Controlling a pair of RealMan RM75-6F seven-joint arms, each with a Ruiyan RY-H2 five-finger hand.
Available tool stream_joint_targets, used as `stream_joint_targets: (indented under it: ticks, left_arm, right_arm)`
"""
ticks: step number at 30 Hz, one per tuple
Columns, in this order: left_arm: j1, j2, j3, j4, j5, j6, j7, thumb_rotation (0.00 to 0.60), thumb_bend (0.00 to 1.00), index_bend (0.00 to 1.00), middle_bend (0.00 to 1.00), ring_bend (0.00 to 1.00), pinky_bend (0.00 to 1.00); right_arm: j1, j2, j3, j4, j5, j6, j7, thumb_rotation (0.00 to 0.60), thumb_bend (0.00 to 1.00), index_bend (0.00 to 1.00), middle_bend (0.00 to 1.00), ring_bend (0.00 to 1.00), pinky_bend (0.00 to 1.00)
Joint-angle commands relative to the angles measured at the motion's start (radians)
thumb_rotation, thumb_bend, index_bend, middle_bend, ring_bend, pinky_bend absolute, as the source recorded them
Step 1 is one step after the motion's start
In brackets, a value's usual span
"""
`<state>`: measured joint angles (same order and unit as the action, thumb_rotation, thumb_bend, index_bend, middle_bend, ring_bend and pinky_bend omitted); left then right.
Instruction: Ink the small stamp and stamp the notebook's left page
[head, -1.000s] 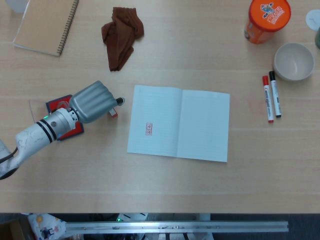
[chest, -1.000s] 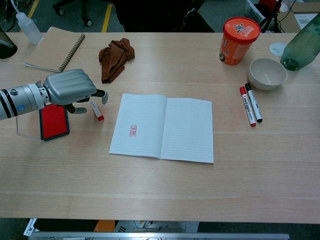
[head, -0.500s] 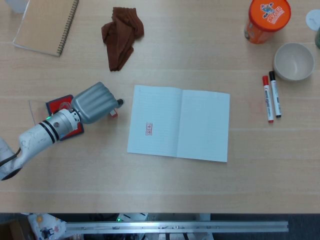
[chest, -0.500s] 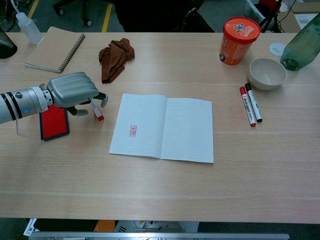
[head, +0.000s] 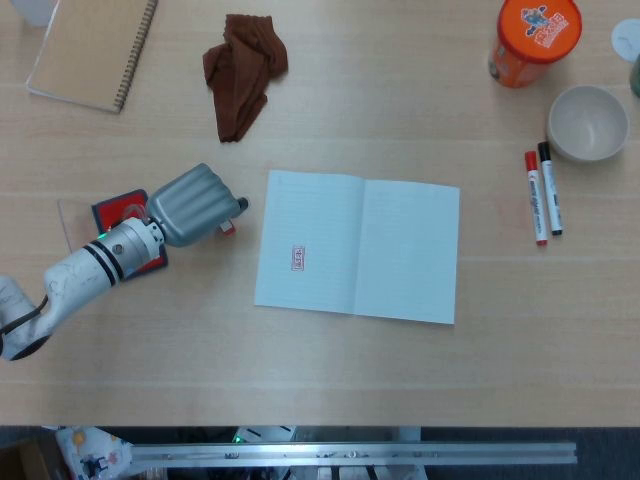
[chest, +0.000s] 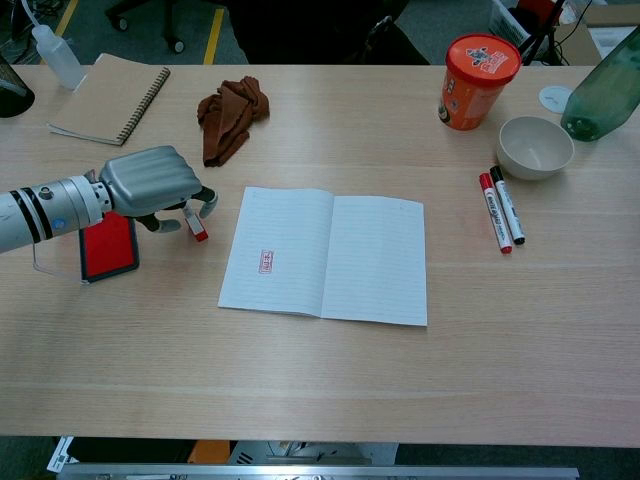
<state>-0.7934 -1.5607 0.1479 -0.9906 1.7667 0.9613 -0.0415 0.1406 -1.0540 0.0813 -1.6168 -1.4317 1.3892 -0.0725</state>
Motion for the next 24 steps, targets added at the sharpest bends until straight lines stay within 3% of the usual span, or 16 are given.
stream_joint_targets:
  ticks: [1,24]
  left_arm:
    - [0.000,-0.002,0.000,0.001,-0.003,0.001,0.002,0.600,0.25,0.46,1.00,1.00,1.00]
    - [-0.004,-0.029,0.012,0.032,-0.008,0.001,-0.004,0.600,0.27,0.53,1.00,1.00,1.00]
  right_arm:
    - [0.000,0.000,0.000,0.001,0.001,-0.001,0.001,0.600,0.22,0.34,0.49,0.51,0.56]
    - [-0.004,0.000,-0.003,0.010,0.004,-0.004,0.009,0.600,0.22,0.34,0.49,0.51,0.56]
